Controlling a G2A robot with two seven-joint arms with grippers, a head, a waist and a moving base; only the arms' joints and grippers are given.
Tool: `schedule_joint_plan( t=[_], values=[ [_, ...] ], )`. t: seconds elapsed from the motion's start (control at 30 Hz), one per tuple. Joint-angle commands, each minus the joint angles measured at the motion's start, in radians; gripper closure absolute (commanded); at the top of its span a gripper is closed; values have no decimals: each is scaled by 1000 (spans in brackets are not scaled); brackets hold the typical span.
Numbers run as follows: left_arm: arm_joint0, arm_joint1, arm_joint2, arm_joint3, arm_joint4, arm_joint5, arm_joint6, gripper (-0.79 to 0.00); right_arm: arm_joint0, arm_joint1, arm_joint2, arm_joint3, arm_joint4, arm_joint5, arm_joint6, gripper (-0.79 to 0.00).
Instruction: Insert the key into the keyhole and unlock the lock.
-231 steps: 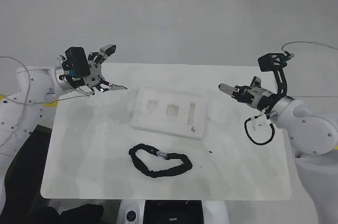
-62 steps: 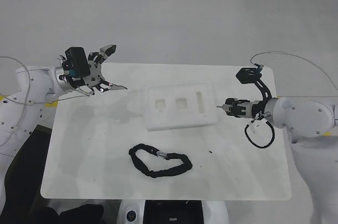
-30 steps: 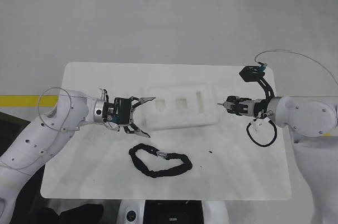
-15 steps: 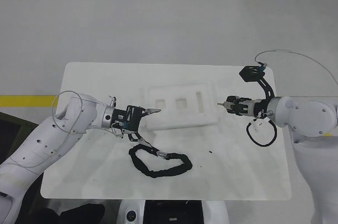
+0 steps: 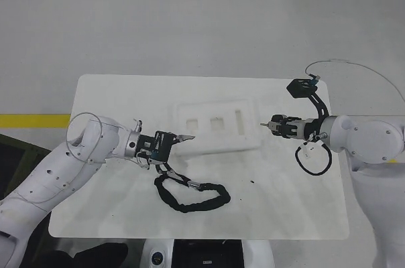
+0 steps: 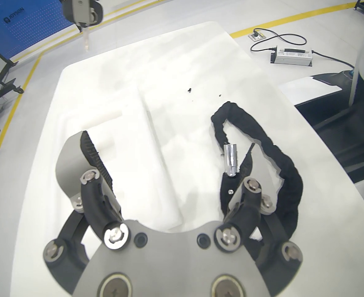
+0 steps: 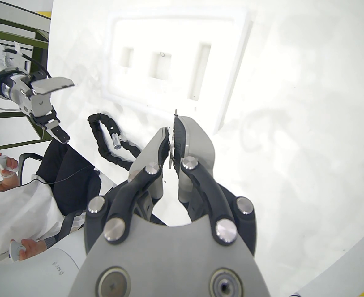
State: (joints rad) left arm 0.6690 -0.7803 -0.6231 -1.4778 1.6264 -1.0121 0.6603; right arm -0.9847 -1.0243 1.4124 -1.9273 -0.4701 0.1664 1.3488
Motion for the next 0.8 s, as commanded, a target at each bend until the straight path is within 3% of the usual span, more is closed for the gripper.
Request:
schedule_joint_plan(
  t=[0.0,0.2,0.77],
  values=[
    [8,-1,27,0,-3,0,5,-785,0,0,0,0,0,0,0,0],
    [-13,-5,145,29,15,0,-23,-785,0,0,0,0,0,0,0,0],
    [-200,-49,450,115,-100,0,-145,-785,0,0,0,0,0,0,0,0]
  ],
)
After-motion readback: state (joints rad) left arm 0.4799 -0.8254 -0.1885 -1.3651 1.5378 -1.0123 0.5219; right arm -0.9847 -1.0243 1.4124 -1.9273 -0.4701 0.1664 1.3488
